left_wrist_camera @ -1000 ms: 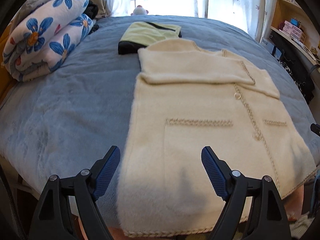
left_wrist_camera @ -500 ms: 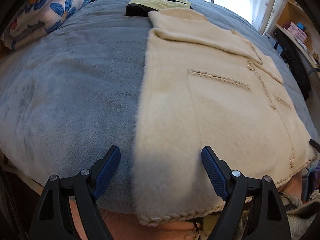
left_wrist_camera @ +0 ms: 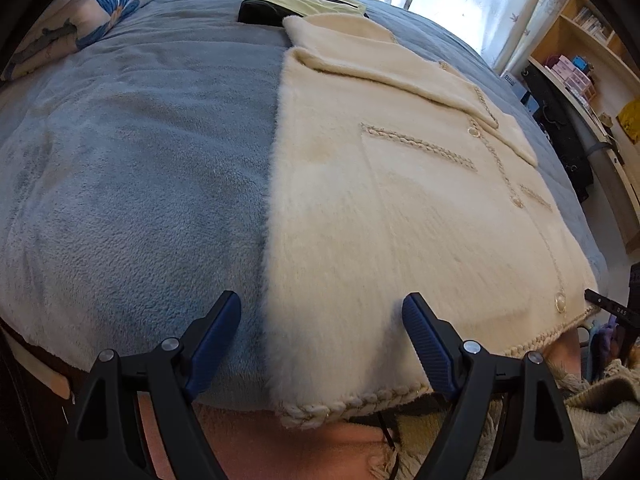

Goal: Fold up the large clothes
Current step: 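Move both tools to the braided hem of the cardigan, then grasp the braided hem with the right tool while the left tool grasps beside it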

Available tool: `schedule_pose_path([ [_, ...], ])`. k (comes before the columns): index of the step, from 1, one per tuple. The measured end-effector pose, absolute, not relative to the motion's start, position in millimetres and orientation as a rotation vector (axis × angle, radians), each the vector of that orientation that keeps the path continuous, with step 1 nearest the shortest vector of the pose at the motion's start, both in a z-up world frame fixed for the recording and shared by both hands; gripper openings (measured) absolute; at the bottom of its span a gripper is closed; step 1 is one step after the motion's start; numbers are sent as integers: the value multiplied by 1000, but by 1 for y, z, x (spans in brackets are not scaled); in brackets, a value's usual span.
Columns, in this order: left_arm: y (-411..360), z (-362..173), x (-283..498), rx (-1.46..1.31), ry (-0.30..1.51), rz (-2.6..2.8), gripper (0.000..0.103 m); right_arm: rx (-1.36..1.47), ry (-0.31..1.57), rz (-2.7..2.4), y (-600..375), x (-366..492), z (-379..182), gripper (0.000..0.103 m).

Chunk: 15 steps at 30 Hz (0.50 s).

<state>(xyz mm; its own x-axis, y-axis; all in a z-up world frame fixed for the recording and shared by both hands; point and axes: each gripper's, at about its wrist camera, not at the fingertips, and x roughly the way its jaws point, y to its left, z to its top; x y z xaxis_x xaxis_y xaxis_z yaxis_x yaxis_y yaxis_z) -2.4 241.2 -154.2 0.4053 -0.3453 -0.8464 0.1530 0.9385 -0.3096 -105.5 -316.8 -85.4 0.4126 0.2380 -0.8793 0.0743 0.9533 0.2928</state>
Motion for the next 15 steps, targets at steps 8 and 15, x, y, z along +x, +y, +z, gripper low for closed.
schedule_pose_path([
  [8, 237, -162, -20, -147, 1154, -401, 81, 240, 1176, 97, -308, -109, -83, 30],
  [15, 233, -169, -17, -173, 1178, -415, 71, 227, 1212, 97, -304, -103, -91, 21],
])
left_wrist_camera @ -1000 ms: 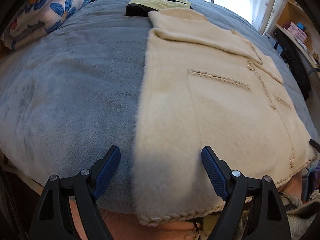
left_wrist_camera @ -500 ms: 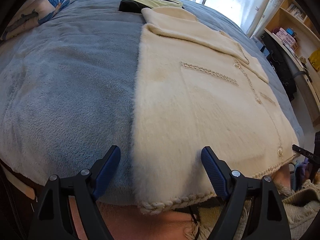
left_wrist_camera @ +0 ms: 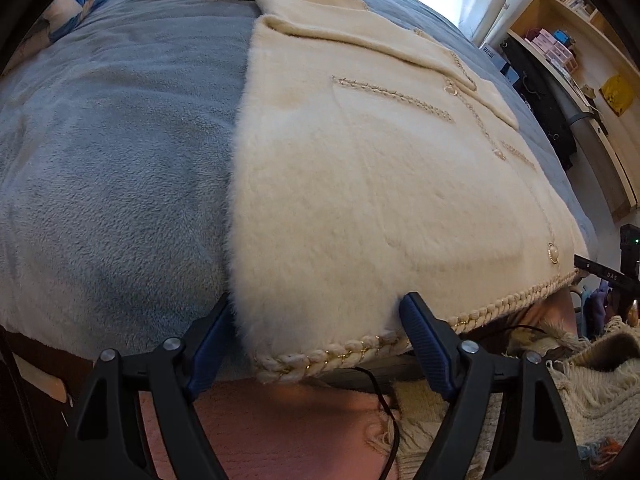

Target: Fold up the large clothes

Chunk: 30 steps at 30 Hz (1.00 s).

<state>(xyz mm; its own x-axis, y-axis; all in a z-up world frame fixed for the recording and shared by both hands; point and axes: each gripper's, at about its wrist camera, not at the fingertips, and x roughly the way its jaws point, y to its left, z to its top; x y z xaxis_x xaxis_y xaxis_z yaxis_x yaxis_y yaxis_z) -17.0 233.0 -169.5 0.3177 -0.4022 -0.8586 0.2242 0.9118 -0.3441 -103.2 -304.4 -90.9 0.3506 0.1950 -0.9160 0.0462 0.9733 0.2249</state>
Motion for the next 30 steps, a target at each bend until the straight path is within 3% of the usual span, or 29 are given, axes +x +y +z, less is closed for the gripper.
schedule_pose_path([
  [2, 229, -167, -17, -182, 1183, -448, 28, 215, 1209, 97, -302, -103, -89, 19],
  [4, 226, -161, -19, -190, 1162, -468, 23, 205, 1201, 92, -300, -103, -87, 17],
  [7, 218, -148, -20, -182, 1132, -492, 21, 200, 1160, 83, -300, -103, -76, 16],
  [17, 216, -67, 29, -683, 842, -625, 20, 391, 903, 127, -318, -56, 4, 15],
  [25, 203, -29, 139, -637, 778, -468, 20, 531, 789, 18, -347, 61, 50, 15],
  [30, 191, -47, 236, -568, 868, -329, 21, 507, 814, -85, -359, 147, 33, 15],
])
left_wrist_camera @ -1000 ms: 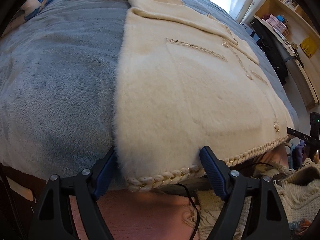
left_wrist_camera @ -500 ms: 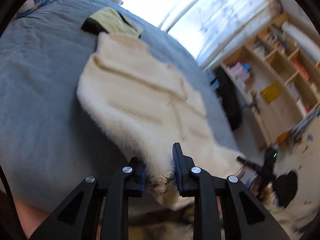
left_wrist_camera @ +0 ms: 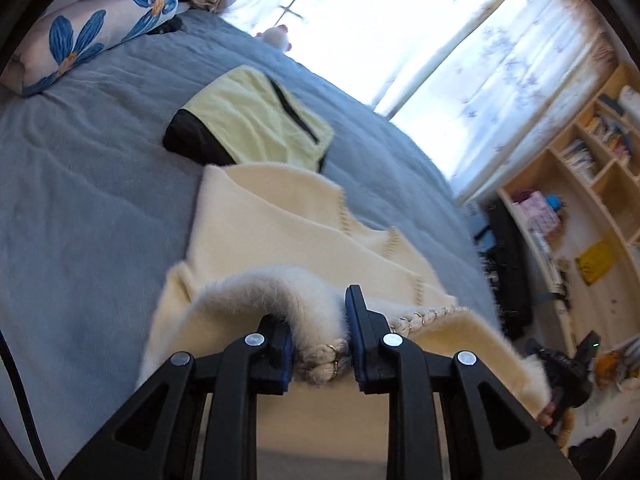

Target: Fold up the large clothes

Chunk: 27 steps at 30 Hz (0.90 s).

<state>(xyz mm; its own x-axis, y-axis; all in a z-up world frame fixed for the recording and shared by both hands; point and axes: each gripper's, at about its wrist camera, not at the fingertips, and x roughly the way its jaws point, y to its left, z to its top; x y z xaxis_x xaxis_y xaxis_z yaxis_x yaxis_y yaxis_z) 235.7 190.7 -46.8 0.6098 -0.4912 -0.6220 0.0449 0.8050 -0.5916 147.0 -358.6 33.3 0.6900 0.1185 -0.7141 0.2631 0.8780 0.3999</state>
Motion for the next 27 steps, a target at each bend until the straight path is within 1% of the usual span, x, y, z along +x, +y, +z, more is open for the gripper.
schedule_pose_path([
  [2, 185, -68, 270, -563, 931, -300, 24, 480, 848, -128, -363, 177, 16, 15],
  [5, 180, -102, 308, -579, 1035, -256, 29, 473, 913, -185, -377, 213, -15, 22],
  [6, 179, -112, 318, -587, 1067, -244, 30, 489, 942, -174, -382, 222, -27, 30],
  [7, 180, -121, 324, -595, 1098, -230, 35, 505, 962, -163, -386, 225, -37, 39],
  [9, 182, -135, 331, -628, 1127, -239, 44, 516, 993, -144, -390, 232, -55, 43],
  [11, 186, -144, 335, -677, 1140, -288, 69, 488, 1023, -142, -391, 235, -68, 43],
  [13, 191, -145, 333, -690, 1134, -317, 83, 466, 1050, -122, -391, 236, -79, 43],
  [18, 200, -140, 332, -673, 1157, -373, 84, 471, 1116, -36, -393, 231, -104, 43],
  [24, 197, -117, 330, -393, 1136, -391, 84, 386, 1132, 81, -380, 219, -107, 45],
  [27, 192, -115, 329, -250, 1115, -372, 84, 326, 1137, 106, -375, 214, -108, 45],
])
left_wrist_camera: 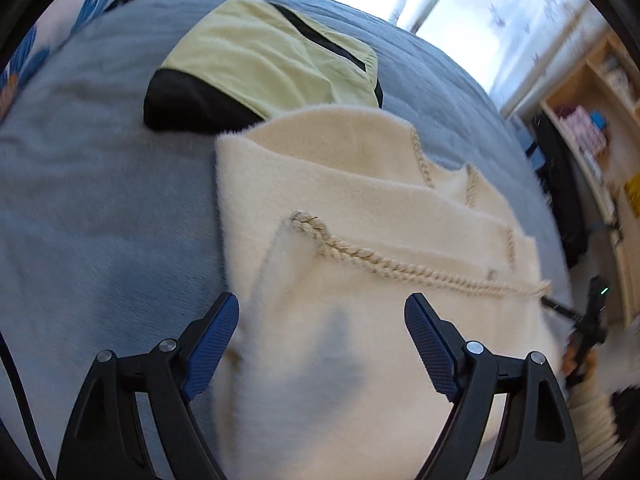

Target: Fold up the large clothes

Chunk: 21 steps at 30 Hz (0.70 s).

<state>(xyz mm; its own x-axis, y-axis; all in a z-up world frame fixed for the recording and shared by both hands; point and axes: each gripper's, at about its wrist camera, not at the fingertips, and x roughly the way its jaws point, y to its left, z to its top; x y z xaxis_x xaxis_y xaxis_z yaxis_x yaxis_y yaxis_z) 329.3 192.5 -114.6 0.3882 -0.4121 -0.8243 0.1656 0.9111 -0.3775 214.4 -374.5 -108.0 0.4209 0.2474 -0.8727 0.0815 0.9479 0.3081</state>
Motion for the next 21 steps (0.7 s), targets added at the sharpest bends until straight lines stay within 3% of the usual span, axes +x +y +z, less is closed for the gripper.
schedule_pose_path([
  [4, 178, -123, 339, -88, 1105, -349, 83, 323, 1145, 105, -374, 218, -112, 45],
  [6, 172, -127, 344, -37, 1094, -347, 77, 323, 1143, 104, -373, 220, -114, 45],
  [8, 164, -132, 351, 15, 1089, -366, 58, 324, 1141, 106, -374, 219, -115, 45],
  [10, 156, -139, 359, 74, 1090, -380, 52, 329, 1139, 108, -375, 218, -117, 45],
  [16, 151, -147, 369, 115, 1102, -427, 52, 326, 1130, 104, -372, 220, -121, 43],
  [21, 144, -145, 361, 161, 1083, -454, 21, 245, 1112, 52, -360, 217, -116, 39],
])
